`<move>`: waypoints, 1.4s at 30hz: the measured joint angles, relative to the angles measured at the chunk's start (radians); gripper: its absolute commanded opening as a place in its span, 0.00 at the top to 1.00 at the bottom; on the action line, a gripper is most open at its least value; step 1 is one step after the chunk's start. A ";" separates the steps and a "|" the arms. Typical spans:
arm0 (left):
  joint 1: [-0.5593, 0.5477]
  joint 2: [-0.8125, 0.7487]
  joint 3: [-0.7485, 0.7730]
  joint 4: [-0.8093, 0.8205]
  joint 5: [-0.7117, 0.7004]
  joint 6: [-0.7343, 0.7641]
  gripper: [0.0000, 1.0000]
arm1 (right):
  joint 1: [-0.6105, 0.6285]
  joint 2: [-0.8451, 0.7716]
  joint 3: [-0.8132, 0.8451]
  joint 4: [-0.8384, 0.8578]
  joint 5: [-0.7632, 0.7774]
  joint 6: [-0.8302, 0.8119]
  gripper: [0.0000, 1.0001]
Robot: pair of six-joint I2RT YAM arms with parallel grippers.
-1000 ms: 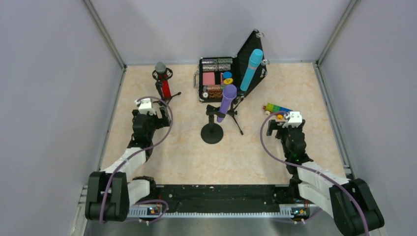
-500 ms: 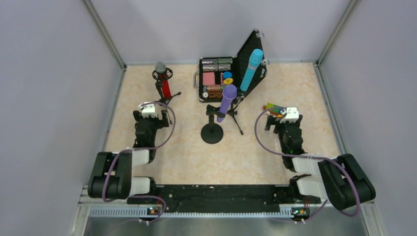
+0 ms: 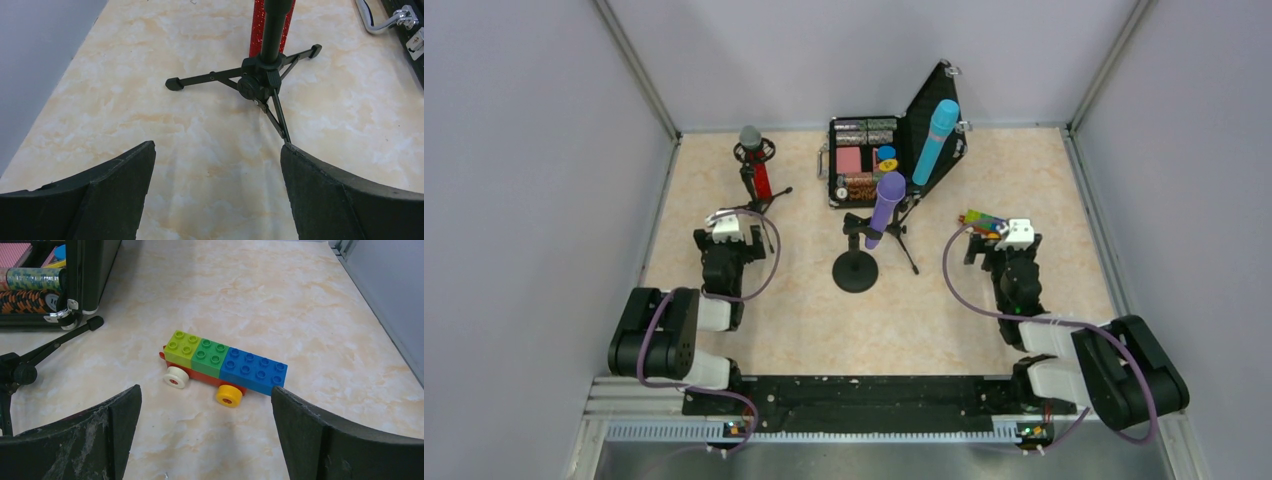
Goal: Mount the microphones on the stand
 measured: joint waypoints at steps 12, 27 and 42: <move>0.000 0.000 0.025 -0.024 -0.027 -0.004 0.01 | 0.000 0.056 0.067 -0.064 -0.075 -0.025 0.01; 0.000 0.000 0.026 -0.034 -0.027 -0.005 0.01 | 0.000 0.050 0.067 -0.065 -0.201 -0.071 0.01; 0.000 0.001 0.027 -0.034 -0.027 -0.005 0.01 | -0.027 -0.450 0.026 -0.197 -0.056 -0.023 0.01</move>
